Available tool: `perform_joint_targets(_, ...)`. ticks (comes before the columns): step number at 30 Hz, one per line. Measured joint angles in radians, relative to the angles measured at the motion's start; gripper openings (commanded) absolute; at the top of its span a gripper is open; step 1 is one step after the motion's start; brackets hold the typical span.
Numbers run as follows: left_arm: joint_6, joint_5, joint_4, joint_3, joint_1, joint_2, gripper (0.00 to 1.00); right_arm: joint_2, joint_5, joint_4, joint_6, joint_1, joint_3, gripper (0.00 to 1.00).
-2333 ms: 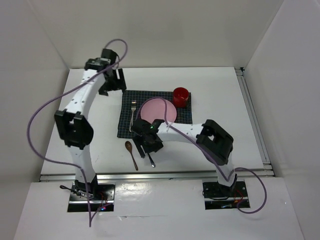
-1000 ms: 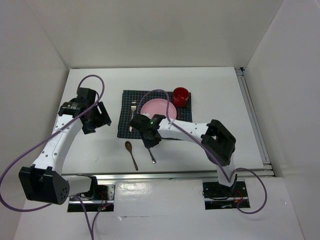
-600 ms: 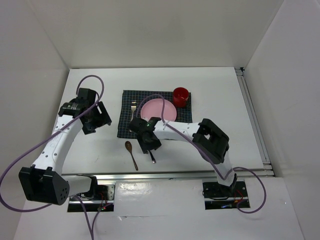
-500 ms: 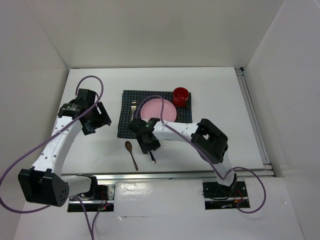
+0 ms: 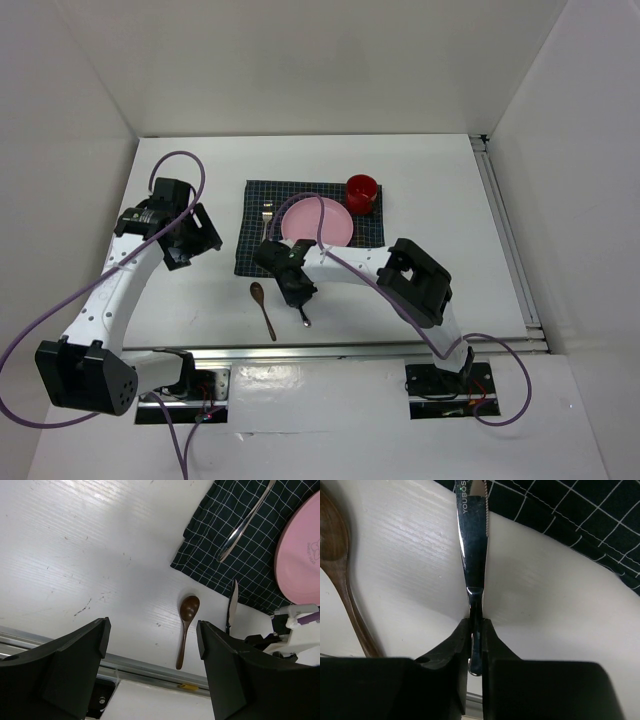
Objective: Set the dinner table for one person
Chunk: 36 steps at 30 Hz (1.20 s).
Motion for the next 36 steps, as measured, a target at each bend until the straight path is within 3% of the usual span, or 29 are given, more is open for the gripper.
perform_joint_targets(2, 0.000, 0.000, 0.000, 0.000, 0.000, 0.000, 0.88, 0.000, 0.002, -0.002, 0.003, 0.000, 0.001, 0.00)
perform_joint_targets(19, 0.000, -0.003, 0.000, 0.000, 0.000, 0.000, 0.88, -0.016, 0.082, -0.072, 0.009, 0.003, 0.039, 0.00)
perform_joint_targets(31, 0.000, -0.004, 0.000, 0.000, 0.000, 0.000, 0.88, -0.172, 0.123, -0.109, 0.030, -0.060, 0.026, 0.00)
perform_joint_targets(33, 0.000, -0.004, 0.002, 0.000, 0.000, 0.000, 0.88, -0.211, 0.104, -0.108, 0.026, -0.095, 0.004, 0.08)
perform_joint_targets(34, 0.000, -0.004, 0.002, 0.000, 0.000, 0.000, 0.88, -0.222, 0.093, -0.106, 0.023, -0.112, -0.002, 0.19)
perform_joint_targets(36, 0.000, -0.004, 0.002, 0.000, 0.000, 0.000, 0.88, -0.227, 0.067, -0.098, 0.013, -0.135, -0.002, 0.30)
